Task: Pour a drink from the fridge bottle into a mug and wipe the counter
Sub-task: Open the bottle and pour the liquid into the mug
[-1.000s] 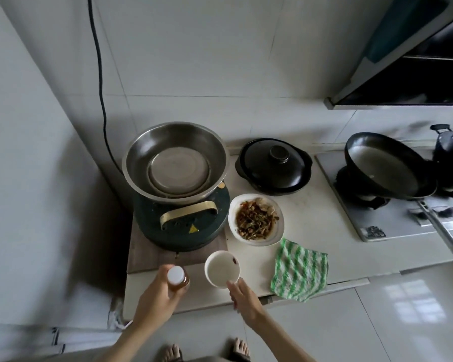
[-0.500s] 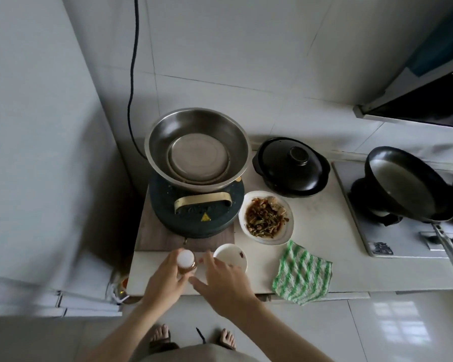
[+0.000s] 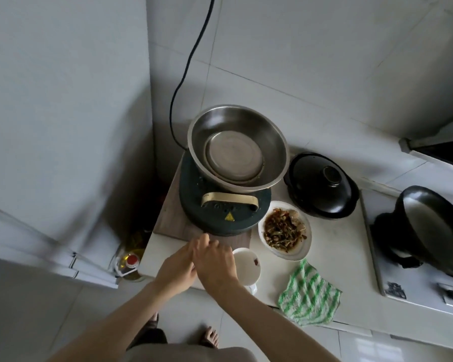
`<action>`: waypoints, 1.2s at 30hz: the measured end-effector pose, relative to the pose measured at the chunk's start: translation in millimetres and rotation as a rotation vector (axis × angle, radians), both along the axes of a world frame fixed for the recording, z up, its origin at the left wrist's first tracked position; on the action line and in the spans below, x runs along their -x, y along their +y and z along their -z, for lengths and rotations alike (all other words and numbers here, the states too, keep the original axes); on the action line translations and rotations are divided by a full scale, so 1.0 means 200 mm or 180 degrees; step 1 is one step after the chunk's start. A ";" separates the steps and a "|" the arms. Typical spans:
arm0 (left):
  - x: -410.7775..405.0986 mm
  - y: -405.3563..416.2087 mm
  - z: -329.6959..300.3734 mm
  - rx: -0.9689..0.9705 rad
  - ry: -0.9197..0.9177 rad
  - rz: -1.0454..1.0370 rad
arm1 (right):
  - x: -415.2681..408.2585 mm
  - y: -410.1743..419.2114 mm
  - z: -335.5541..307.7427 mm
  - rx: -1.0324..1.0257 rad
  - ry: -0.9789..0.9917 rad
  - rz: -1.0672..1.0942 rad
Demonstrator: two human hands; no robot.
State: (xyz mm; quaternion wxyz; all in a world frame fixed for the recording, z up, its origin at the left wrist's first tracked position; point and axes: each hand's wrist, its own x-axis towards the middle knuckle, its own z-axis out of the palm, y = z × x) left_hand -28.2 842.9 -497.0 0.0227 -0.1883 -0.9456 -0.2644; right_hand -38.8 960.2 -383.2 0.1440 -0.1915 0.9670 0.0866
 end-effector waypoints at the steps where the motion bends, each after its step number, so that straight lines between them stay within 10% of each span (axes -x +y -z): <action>1: 0.01 0.00 0.00 -0.0011 0.0025 -0.0028 | 0.00 0.01 0.00 0.0051 -0.0021 -0.0045; 14: 0.05 -0.04 -0.06 -0.0493 -0.0625 0.0105 | 0.17 0.24 -0.01 0.0353 -0.0026 -0.1783; 22: 0.05 -0.03 -0.08 -0.0546 -0.0854 -0.0029 | 0.08 0.05 -0.05 0.0200 0.0217 0.0117; 36: 0.05 -0.06 -0.04 -0.0276 -0.0627 0.0162 | 0.14 0.16 -0.04 0.0613 -0.0141 -0.0800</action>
